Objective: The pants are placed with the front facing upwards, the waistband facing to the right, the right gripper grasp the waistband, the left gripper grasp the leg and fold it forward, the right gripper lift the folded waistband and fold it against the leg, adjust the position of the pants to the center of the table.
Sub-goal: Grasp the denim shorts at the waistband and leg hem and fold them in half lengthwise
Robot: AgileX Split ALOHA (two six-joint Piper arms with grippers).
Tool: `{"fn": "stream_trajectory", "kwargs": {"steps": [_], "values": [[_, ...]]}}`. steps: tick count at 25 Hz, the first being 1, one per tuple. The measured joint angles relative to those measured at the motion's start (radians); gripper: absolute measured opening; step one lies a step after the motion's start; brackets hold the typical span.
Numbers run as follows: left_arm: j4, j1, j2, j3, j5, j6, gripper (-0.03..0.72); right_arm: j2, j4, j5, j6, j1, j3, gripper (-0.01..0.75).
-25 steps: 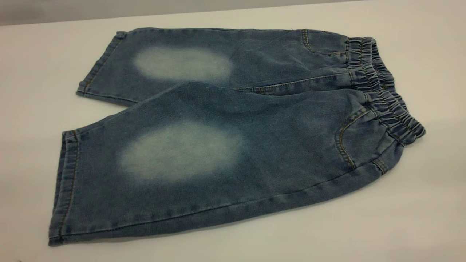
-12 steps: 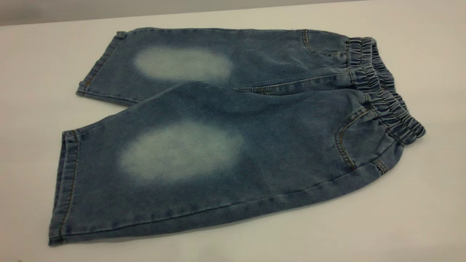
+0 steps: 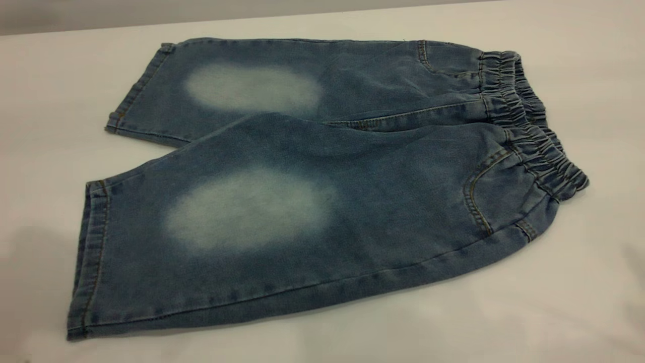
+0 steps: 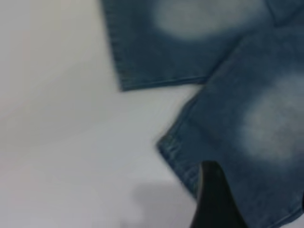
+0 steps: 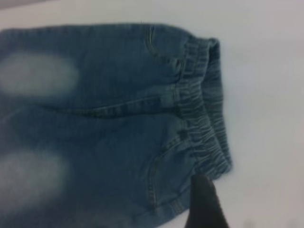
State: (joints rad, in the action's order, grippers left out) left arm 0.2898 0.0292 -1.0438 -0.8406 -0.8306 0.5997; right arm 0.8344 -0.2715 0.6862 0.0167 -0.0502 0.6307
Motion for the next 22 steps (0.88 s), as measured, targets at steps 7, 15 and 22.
{"fn": "stream_trajectory", "kwargs": {"steps": [7,15,22], "values": [[0.022,0.135,-0.247,0.0,0.049,0.127,0.391,0.272,-0.108,-0.072,0.09,0.0,-0.006,0.386],[0.023,0.183,-0.424,0.002,0.138,0.155,0.391,0.572,-0.18,-0.202,0.222,0.0,-0.006,0.386],[0.029,0.192,-0.518,0.011,0.168,0.187,0.391,0.823,-0.377,-0.318,0.441,0.0,-0.005,0.386]]}}
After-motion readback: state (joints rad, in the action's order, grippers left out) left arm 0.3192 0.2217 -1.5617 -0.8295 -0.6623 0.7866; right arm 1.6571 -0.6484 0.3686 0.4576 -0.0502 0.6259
